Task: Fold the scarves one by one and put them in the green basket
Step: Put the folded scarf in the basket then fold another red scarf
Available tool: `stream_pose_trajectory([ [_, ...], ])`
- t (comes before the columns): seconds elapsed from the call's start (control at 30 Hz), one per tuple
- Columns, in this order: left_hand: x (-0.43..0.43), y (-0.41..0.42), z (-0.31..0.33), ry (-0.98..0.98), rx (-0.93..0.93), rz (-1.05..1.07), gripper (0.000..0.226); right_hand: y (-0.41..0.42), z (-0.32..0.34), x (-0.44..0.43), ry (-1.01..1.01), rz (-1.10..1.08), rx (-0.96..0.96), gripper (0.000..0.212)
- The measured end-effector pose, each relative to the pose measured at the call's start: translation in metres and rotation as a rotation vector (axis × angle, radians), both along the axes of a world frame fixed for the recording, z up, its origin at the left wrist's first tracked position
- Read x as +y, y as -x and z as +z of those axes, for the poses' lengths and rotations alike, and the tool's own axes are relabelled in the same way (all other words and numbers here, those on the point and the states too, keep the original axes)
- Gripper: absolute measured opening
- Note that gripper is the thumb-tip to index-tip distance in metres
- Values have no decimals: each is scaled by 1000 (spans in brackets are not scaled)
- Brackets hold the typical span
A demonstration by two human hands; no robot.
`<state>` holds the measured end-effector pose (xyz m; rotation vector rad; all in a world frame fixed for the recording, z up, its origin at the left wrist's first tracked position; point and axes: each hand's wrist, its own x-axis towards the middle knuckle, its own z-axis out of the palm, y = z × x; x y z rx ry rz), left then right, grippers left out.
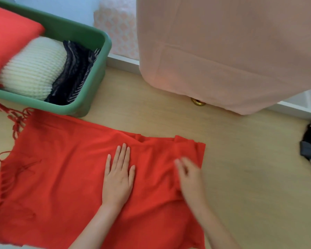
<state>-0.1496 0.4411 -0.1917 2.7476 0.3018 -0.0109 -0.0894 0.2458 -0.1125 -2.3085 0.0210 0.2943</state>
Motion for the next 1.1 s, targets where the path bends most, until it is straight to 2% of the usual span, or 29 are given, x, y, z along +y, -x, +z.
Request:
stream_pose_trajectory([
  [0.07, 1, 1, -1, -1, -12, 1, 55, 36, 2, 31, 82, 349, 102, 41],
  [0.1, 1, 1, -1, -6, -16, 0, 55, 50, 5, 38, 82, 454, 112, 45],
  [0.13, 1, 1, -1, -15, -17, -1, 54, 57, 12, 40, 34, 467, 80, 45],
  [0.2, 0, 0, 0, -30, -15, 0, 54, 56, 15, 25, -108, 241, -76, 35],
  [0.27, 0, 0, -1, -33, -7, 2, 54, 43, 5, -5, -83, -85, -175, 20],
  [0.37, 0, 1, -1, -28, 0, 4, 55, 21, -15, -39, 20, -326, -46, 30],
  [0.47, -1, 0, -1, -33, 2, 6, 55, 2, -32, -40, 124, -354, 9, 40],
  [0.57, 0, 1, -1, -32, 5, 2, 55, -7, -44, -26, 284, -260, -59, 28],
  [0.67, 0, 1, 0, -30, 8, 0, 55, -14, -47, -41, 232, -347, -128, 16],
  [0.73, 0, 1, -1, -27, 10, 1, 56, -25, -41, -72, 190, -479, -147, 18],
  [0.87, 0, 1, -1, -26, 11, 2, 56, -56, -14, -147, 263, -701, -173, 24],
  [1.0, 0, 1, -1, -29, 14, 0, 56, -68, -5, -199, 290, -700, -145, 29],
  [1.1, 0, 1, -1, -30, 11, -1, 56, -62, -15, -189, 243, -570, -82, 30],
])
